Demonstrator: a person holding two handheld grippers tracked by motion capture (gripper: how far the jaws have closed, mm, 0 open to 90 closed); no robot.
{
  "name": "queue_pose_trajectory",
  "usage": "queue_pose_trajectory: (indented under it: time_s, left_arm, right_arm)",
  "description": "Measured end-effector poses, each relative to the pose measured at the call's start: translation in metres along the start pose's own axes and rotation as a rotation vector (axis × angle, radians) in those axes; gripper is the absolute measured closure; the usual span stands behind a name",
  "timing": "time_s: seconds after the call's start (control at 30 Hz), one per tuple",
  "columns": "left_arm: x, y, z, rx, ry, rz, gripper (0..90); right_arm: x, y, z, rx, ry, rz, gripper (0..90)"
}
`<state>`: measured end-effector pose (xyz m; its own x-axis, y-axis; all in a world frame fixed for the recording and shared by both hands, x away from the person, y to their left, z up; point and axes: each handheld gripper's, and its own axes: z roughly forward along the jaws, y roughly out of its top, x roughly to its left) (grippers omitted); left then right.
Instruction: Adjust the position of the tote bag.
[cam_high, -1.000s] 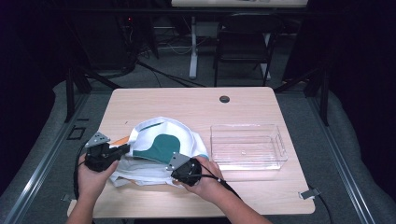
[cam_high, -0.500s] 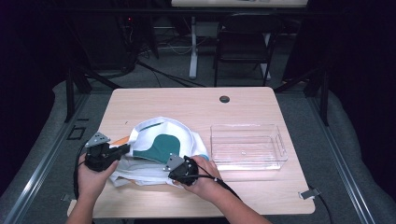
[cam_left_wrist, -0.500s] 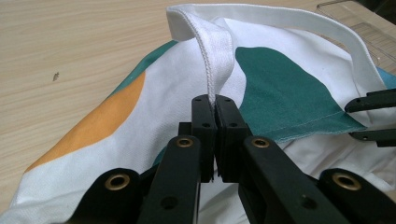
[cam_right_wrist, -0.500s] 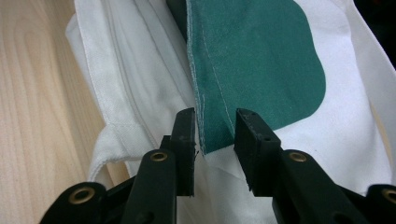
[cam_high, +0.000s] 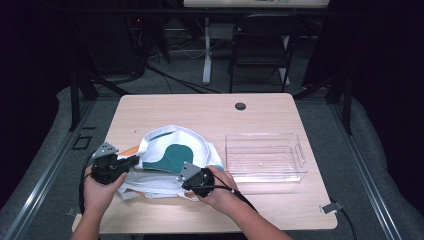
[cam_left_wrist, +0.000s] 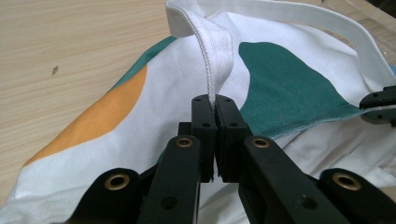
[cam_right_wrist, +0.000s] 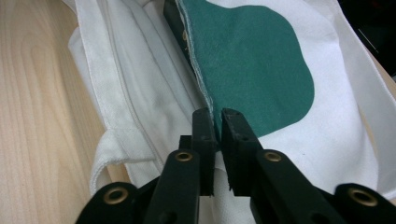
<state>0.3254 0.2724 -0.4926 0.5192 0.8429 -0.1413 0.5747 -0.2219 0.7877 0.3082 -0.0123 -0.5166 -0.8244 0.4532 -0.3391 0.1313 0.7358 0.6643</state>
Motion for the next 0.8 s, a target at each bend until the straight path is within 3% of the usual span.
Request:
queue_pose_trajectory:
  time_s: [0.47, 0.8]
  left_arm:
    - [0.001, -0.006, 0.009, 0.04, -0.002, -0.012, 83.6]
    - [0.0, -0.002, 0.001, 0.014, -0.006, -0.013, 73.2]
  right_arm:
    - [-0.008, 0.005, -0.008, -0.021, 0.002, 0.033, 89.3]
    - [-0.008, 0.007, -0.011, -0.044, 0.001, 0.037, 89.3]
